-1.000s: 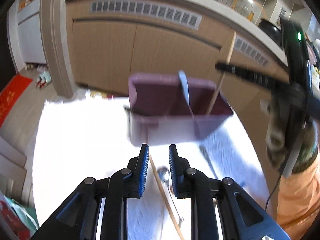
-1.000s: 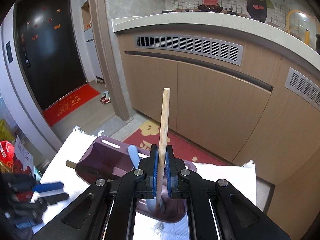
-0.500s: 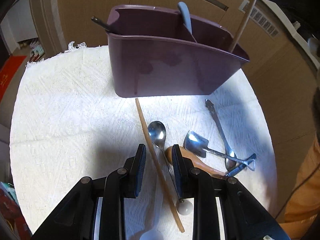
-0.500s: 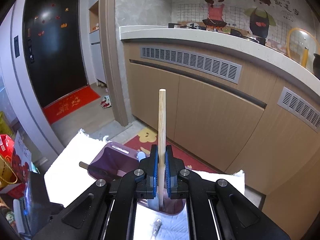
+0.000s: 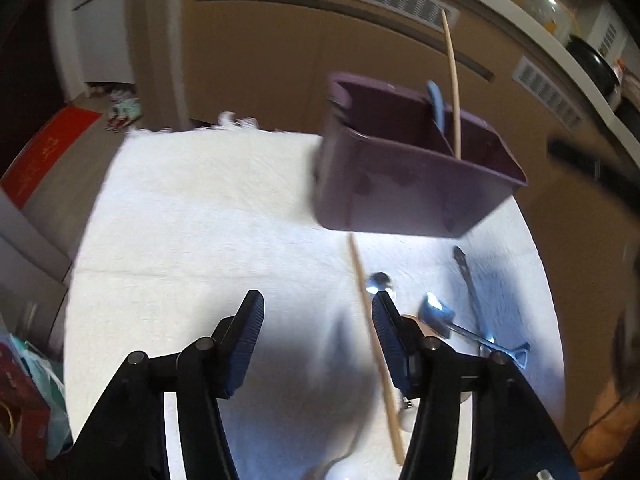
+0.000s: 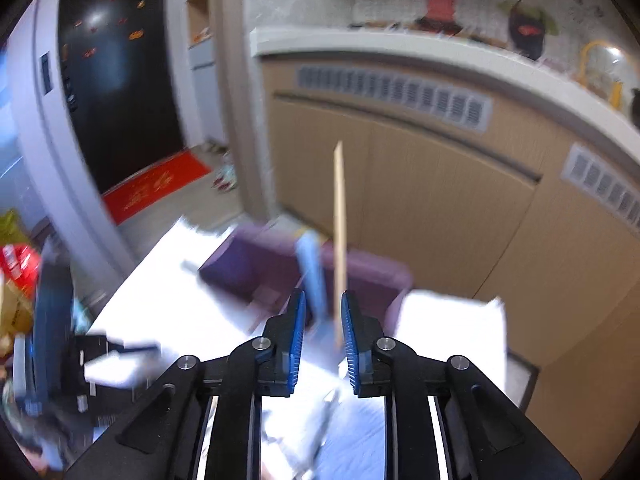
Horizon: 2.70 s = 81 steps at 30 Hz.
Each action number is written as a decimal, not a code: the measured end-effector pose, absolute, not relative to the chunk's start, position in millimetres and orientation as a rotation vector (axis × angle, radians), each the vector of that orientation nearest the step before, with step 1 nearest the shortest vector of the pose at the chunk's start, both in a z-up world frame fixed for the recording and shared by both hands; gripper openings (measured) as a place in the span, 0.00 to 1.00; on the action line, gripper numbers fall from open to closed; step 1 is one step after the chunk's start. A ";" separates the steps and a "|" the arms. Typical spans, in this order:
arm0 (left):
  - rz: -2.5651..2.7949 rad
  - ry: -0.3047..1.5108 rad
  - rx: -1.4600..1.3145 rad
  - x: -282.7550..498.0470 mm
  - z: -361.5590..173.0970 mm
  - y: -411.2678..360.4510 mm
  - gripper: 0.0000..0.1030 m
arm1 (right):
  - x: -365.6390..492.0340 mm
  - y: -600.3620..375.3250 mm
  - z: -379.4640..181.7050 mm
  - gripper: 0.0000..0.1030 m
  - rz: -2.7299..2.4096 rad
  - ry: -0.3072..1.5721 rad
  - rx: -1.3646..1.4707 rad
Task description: Organize utensils
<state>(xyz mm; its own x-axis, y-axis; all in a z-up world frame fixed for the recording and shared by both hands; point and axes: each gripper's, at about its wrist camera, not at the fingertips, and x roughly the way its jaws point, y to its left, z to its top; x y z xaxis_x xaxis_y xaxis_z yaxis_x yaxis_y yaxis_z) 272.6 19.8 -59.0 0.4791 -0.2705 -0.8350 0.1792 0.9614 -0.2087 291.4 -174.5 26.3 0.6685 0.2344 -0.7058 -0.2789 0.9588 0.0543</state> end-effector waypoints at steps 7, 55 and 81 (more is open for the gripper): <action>-0.164 0.912 -0.085 242.9 -44.8 62.8 0.66 | 274.0 -117.0 -56.4 0.20 0.426 1.048 -0.028; -0.466 1.066 0.107 189.6 -70.3 -9.3 0.64 | 204.4 -184.3 -75.3 0.16 0.306 1.026 0.060; -0.378 1.098 0.001 209.7 -79.9 6.6 0.71 | 238.6 -177.7 -106.0 0.06 0.243 1.039 -0.001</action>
